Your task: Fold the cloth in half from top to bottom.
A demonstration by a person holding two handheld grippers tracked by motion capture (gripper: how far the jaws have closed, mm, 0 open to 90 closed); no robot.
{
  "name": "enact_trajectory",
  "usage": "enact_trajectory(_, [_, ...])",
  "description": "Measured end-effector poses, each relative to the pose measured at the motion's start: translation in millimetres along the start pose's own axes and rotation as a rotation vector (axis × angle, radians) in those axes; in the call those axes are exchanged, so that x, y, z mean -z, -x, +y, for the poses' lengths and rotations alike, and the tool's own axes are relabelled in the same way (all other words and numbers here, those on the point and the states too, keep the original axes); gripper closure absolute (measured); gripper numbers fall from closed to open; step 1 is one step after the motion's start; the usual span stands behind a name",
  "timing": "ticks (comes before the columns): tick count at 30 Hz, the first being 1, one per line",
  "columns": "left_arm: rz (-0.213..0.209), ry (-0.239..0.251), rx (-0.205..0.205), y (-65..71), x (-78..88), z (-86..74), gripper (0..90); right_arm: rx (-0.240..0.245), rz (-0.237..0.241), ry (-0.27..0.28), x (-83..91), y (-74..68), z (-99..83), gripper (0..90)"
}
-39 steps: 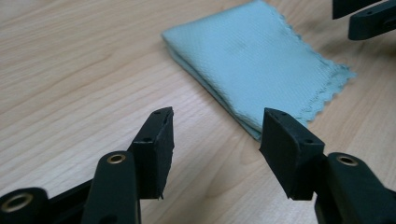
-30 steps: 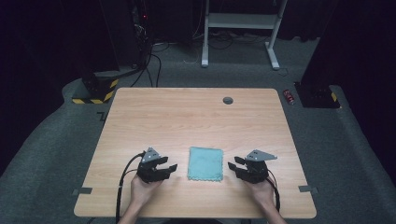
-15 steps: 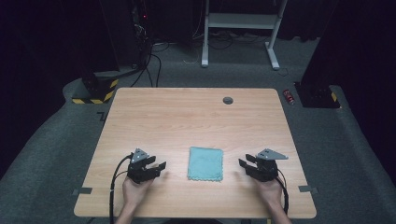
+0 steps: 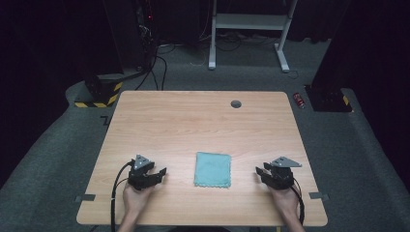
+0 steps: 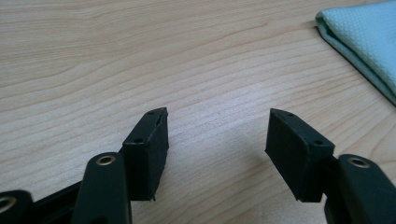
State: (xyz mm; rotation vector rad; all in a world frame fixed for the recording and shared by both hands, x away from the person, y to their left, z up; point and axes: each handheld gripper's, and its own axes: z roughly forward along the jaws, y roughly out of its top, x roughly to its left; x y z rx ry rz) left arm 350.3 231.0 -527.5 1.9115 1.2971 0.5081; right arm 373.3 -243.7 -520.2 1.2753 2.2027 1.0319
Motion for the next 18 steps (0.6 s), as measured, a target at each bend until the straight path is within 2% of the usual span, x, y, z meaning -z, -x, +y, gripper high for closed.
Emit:
enact_trajectory(3, [0.025, -0.011, -0.034, 3.7, -1.4, 0.5, 37.1, 0.011, -0.018, -0.026, -1.8, 0.1, -0.9, 55.3])
enact_trajectory(5, [0.06, -0.022, -0.069, 8.4, -2.8, 0.8, 35.4, 0.031, -0.026, -0.032, -2.5, -0.9, -0.6, 51.7])
enact_trajectory(12, [0.056, -0.024, -0.066, 8.9, -3.2, 0.9, 32.4, 0.033, -0.026, -0.039, -3.9, -0.3, 0.1, 41.4])
enact_trajectory(18, [0.058, -0.023, -0.064, 9.3, -3.3, 0.9, 32.2, 0.031, -0.026, -0.039, -4.1, 0.1, 0.1, 41.0])
